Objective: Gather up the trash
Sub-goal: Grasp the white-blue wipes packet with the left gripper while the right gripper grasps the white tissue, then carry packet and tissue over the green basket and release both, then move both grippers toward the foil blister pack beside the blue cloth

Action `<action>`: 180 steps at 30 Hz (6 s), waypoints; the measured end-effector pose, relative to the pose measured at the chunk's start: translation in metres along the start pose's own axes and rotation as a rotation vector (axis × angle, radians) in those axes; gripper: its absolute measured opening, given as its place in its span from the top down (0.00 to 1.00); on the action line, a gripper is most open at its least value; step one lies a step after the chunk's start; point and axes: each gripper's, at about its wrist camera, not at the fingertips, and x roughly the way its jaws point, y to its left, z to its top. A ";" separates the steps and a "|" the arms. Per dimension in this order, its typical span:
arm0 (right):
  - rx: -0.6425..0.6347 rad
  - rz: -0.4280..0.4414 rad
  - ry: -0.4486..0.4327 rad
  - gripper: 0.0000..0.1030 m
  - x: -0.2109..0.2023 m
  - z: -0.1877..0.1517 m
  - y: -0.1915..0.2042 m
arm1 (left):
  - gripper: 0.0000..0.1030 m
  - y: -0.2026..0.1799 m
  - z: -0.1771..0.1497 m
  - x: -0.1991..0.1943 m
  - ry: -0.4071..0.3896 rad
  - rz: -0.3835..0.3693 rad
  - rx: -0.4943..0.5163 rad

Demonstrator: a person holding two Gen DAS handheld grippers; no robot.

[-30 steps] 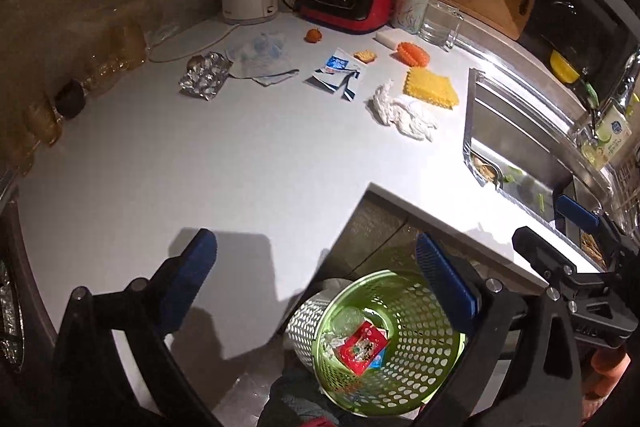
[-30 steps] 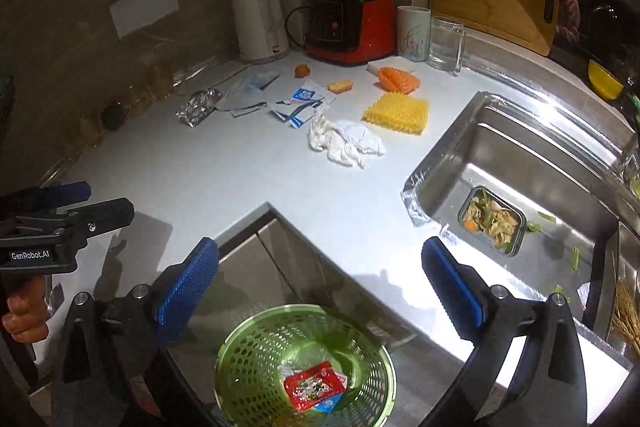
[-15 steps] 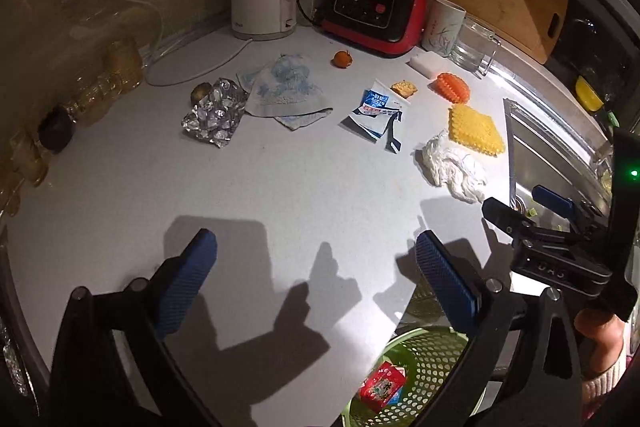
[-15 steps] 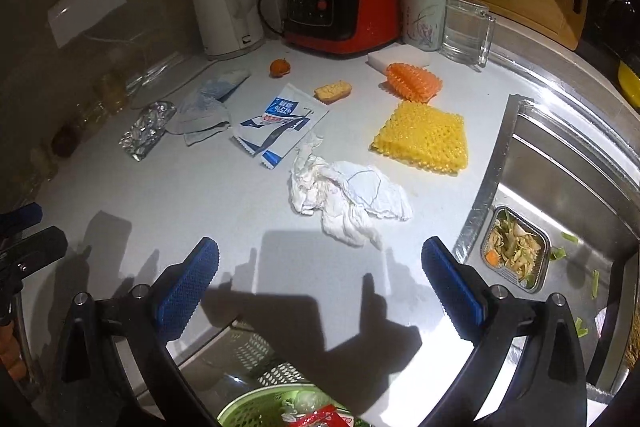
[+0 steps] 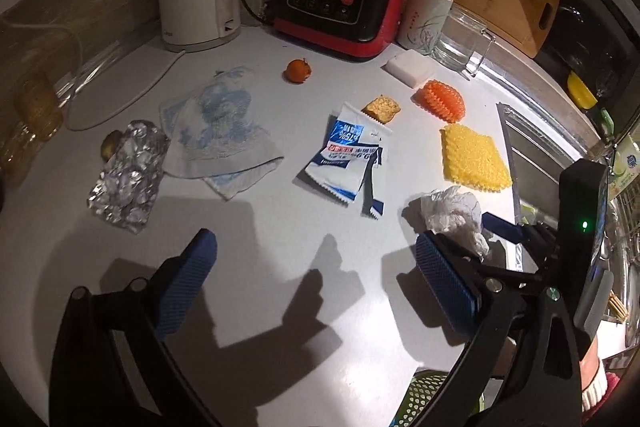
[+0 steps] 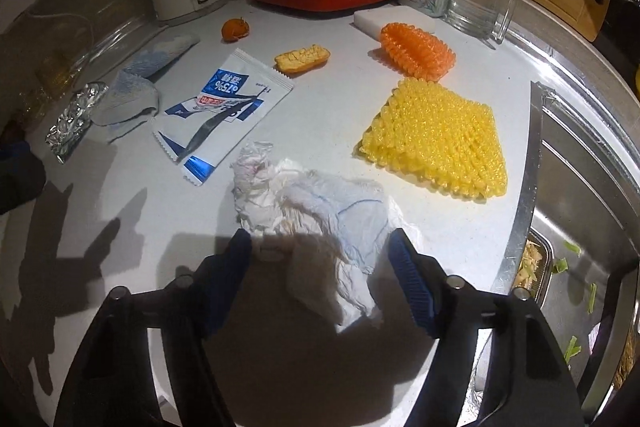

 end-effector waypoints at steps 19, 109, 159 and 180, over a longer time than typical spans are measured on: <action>0.131 0.018 -0.030 0.83 -0.063 -0.004 -0.043 | 0.20 -0.039 0.047 0.124 0.176 -0.014 0.170; -0.071 0.250 0.109 0.73 -0.167 -0.294 -0.029 | 0.20 -0.111 -0.259 -0.123 0.186 0.122 -0.023; -0.099 0.193 -0.127 0.02 -0.064 0.055 0.116 | 0.12 0.143 -0.011 -0.005 0.017 0.270 -0.167; -0.146 0.142 -0.027 0.08 0.069 0.152 0.174 | 0.12 0.158 0.023 0.075 0.093 0.271 -0.108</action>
